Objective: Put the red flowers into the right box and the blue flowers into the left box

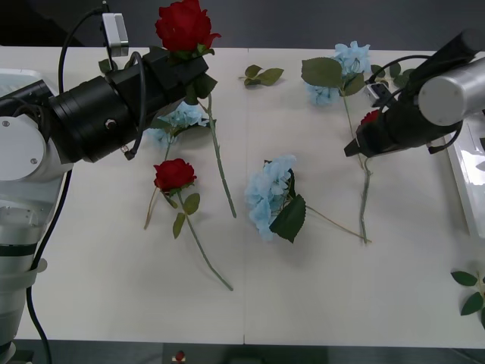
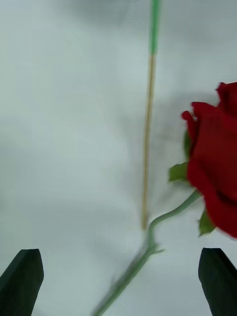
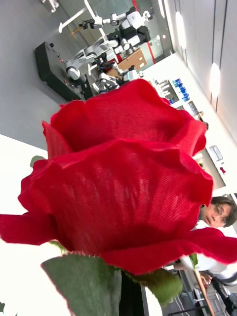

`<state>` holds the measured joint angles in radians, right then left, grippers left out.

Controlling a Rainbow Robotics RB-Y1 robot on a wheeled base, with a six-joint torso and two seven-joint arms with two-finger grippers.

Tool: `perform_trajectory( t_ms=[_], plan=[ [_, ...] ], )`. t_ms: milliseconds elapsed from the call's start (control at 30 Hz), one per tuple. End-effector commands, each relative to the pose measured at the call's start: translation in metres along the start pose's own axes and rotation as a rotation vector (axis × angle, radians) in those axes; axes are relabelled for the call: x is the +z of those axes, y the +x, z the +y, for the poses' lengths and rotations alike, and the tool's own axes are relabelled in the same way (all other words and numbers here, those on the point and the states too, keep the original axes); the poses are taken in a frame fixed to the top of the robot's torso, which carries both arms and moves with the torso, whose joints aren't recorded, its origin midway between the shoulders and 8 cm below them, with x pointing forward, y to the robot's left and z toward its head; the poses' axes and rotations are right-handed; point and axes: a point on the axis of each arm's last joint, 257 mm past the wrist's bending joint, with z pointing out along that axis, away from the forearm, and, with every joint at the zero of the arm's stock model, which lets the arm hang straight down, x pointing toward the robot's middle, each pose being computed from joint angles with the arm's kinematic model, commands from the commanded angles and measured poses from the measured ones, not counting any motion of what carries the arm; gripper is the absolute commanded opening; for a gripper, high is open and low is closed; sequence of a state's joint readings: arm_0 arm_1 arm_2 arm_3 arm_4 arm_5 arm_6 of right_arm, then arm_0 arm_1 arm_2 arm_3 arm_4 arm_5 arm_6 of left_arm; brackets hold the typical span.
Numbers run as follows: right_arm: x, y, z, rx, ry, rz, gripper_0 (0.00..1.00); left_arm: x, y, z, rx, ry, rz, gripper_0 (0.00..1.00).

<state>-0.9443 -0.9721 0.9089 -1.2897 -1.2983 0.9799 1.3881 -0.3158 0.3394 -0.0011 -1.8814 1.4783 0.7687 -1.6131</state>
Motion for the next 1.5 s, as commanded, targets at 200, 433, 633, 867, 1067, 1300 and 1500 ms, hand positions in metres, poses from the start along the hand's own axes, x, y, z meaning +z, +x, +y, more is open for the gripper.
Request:
perform_trajectory(
  t_ms=[200,433,633,867,1067,1300,1500],
  plan=[
    [-0.065,0.000,0.069,-0.061,-0.296,-0.187,0.91,0.006,-0.010,-0.025,0.060,0.046,-0.014,0.00],
    [-0.093,0.011,0.118,-0.096,-0.466,-0.345,0.91,0.008,-0.008,-0.027,0.049,0.053,-0.013,0.00],
    [-0.104,0.018,0.168,-0.127,-0.577,-0.483,0.91,0.018,-0.002,-0.030,0.036,0.054,-0.026,0.00],
    [-0.115,0.027,0.217,-0.207,-0.665,-0.575,0.93,0.033,0.014,-0.034,0.026,0.051,-0.021,0.00],
    [-0.126,0.021,0.259,-0.256,-0.759,-0.656,0.95,0.046,0.029,-0.040,0.012,0.054,-0.012,0.00],
    [-0.118,0.022,0.289,-0.320,-0.816,-0.673,0.95,0.053,0.045,-0.043,-0.009,0.053,0.011,0.00],
    [-0.096,0.025,0.299,-0.340,-0.834,-0.664,0.95,0.054,0.049,-0.042,-0.017,0.052,0.019,0.00]
  ],
)
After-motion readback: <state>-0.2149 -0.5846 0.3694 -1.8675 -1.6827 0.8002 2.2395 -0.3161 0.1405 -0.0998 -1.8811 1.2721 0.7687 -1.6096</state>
